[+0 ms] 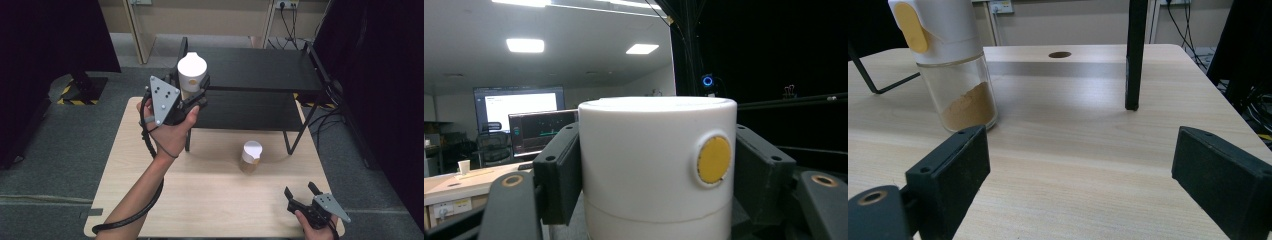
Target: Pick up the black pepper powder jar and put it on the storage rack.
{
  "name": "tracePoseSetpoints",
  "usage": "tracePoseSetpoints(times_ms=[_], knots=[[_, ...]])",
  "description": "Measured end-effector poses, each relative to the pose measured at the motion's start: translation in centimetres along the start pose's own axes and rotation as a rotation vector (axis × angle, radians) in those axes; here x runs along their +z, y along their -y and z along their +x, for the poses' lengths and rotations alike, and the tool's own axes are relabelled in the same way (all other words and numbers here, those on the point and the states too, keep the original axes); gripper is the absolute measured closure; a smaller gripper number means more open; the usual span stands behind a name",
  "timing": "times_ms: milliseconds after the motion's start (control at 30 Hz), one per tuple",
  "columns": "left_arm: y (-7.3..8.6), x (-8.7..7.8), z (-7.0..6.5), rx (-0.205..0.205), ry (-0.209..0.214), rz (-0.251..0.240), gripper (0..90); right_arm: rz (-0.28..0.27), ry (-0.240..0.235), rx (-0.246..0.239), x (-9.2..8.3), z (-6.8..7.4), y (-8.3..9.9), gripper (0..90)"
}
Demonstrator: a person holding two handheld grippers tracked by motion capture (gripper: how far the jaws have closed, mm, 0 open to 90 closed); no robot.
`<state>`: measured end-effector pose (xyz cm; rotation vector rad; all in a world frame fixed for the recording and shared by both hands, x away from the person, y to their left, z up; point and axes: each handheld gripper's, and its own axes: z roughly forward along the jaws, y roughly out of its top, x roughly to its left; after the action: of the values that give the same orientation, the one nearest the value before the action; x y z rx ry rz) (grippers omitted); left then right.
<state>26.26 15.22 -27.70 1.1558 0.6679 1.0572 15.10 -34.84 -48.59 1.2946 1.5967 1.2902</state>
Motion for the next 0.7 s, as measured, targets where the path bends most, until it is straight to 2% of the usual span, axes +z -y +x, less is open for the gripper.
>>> tracePoseSetpoints(times_ms=[67, 300, 700], knots=[[-0.1, 0.3, -0.1, 0.011, -0.007, -0.004, 30.8, -0.001, 0.0, 0.001, 0.0, 0.0, 0.0, 8.8], [-0.5, 1.7, 0.1, -0.012, -0.016, -0.002, 30.8, -0.001, -0.002, -0.001, 0.0, 0.0, 0.0, 8.8], [-1.2, 4.5, 0.8, -0.017, -0.044, 0.011, 30.8, -0.003, -0.005, 0.002, 0.0, -0.1, 0.0, 8.8]])
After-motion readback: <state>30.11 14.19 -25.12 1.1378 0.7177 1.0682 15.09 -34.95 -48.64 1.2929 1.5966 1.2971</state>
